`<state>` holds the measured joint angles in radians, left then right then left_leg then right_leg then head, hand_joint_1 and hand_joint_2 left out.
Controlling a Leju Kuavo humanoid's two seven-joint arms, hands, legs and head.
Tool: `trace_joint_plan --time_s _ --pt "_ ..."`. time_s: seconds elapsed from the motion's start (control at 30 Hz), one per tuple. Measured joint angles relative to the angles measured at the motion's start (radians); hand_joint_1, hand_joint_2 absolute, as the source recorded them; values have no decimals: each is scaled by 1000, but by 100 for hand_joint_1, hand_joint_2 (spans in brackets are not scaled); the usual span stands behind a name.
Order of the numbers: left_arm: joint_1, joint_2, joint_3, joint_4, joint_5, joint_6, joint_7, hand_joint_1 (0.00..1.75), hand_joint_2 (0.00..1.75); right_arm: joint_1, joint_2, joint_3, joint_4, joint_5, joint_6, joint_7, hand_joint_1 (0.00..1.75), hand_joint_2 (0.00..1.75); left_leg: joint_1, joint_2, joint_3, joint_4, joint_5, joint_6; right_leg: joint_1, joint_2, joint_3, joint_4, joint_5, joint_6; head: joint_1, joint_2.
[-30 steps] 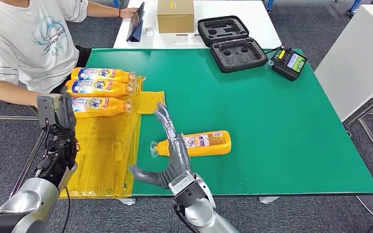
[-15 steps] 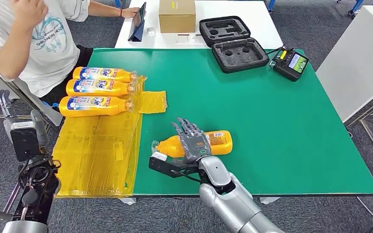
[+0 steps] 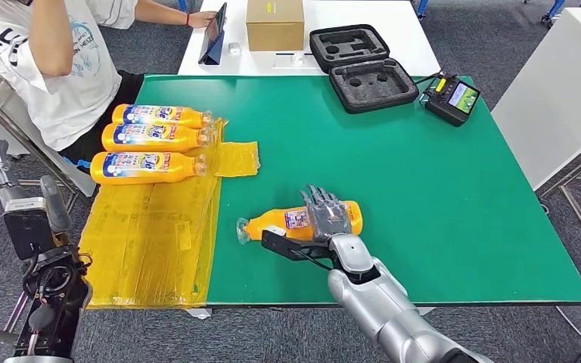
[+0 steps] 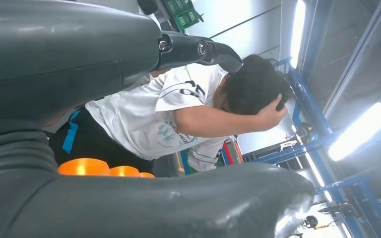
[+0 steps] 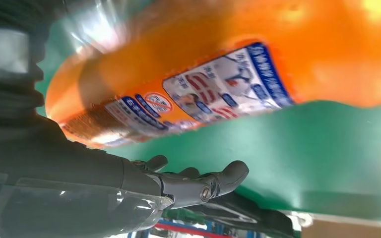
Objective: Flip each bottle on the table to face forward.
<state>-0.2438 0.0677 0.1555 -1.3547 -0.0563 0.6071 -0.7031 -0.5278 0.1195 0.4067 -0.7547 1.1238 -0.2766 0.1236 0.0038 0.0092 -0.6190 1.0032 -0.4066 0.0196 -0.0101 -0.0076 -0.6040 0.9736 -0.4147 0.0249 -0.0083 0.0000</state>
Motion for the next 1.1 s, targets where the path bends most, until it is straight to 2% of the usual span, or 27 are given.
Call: trace_joint_plan --time_s 0.1,0.23,0.5,0.53,0.63,0.67,1.1 --pt "-2 -3 0 1 2 -10 0 0 175 -5 0 -17 27 -21 13 -8 0 175 0 0 0 0 0 0 0 0 0 0 0 0 0 0" --pt "-9 -7 -1 9 8 -24 0 0 175 -27 0 -47 75 -67 45 -46 0 175 0 0 0 0 0 0 0 0 0 0 0 0 0 0" --pt "-21 -14 -1 26 10 -31 0 0 175 -65 0 -84 139 -100 67 -70 2 175 0 0 1 0 0 0 0 0 0 0 0 0 0 0" --pt "-23 -15 -1 29 12 -34 0 0 175 -70 0 -90 145 -112 75 -79 15 175 0 0 1 0 0 0 0 0 0 0 0 0 0 0" --pt "-34 -17 -3 41 20 -44 0 0 175 -84 -1 -108 165 -144 100 -107 143 175 0 0 2 0 0 0 0 0 1 0 0 0 0 0" --pt "-38 -18 -4 46 24 -46 0 0 175 -88 -1 -114 171 -151 107 -115 173 175 0 0 3 0 0 0 0 0 2 0 0 0 0 0" --pt "-83 -24 -7 111 75 -83 1 0 175 -109 -10 -155 196 -242 163 -222 175 175 0 1 9 0 0 0 0 1 8 0 0 0 0 0"
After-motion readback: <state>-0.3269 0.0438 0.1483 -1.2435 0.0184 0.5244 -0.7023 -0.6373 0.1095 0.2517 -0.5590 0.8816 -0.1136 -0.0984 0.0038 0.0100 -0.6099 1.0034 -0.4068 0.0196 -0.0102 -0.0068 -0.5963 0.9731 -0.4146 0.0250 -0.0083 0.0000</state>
